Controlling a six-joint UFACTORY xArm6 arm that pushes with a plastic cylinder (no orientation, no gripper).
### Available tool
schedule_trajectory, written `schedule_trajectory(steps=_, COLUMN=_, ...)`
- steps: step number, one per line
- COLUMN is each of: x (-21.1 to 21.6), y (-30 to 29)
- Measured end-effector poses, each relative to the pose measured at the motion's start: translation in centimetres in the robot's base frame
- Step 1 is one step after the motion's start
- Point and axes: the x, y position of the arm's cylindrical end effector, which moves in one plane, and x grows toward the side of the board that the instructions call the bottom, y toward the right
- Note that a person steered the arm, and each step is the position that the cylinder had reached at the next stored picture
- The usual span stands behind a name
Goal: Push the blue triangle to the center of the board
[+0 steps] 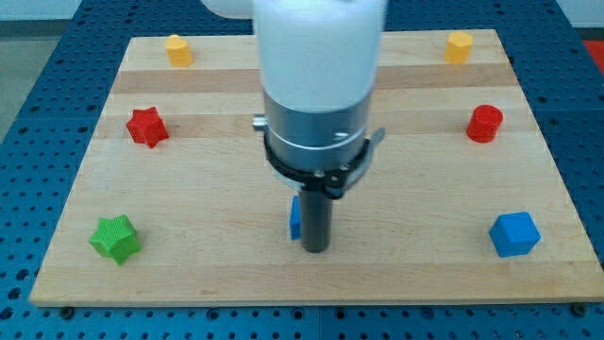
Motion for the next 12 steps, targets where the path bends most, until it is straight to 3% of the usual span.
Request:
schedule_trajectory(steps=4, x=-6.4, y=-5.3)
schedule_trajectory(steps=9, x=-13.1, y=2.7)
schedule_trajectory(steps=10, x=-12.7, y=4.0)
schedule_trajectory(steps=12, x=-6.2, y=7.5)
